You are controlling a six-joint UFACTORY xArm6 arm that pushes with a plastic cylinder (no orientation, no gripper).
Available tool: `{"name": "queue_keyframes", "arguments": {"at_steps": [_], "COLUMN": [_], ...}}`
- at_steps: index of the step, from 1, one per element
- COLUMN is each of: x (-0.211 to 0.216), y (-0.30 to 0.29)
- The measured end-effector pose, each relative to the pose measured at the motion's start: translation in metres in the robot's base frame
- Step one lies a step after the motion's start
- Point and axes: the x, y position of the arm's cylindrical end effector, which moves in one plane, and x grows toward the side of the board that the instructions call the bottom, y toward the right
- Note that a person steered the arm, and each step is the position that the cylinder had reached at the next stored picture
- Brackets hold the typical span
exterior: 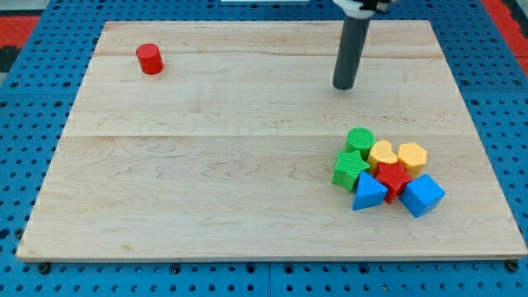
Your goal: Point your arm at the red circle
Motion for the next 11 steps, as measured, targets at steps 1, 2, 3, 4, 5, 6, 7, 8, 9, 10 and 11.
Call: {"name": "queue_keyframes", "arguments": {"at_steps": [1,2,3,4,5,6,7,8,9,10,11], "x": [-0.018,-0.032,-0.046,-0.058,-0.066,-0.066,-0.066,-0.078,-0.098,-0.099,-0.063], "y": [-0.017,-0.04,-0.07,-0.102,-0.126,-0.128,-0.128,-0.163,-0.228,-0.299,-0.319]}}
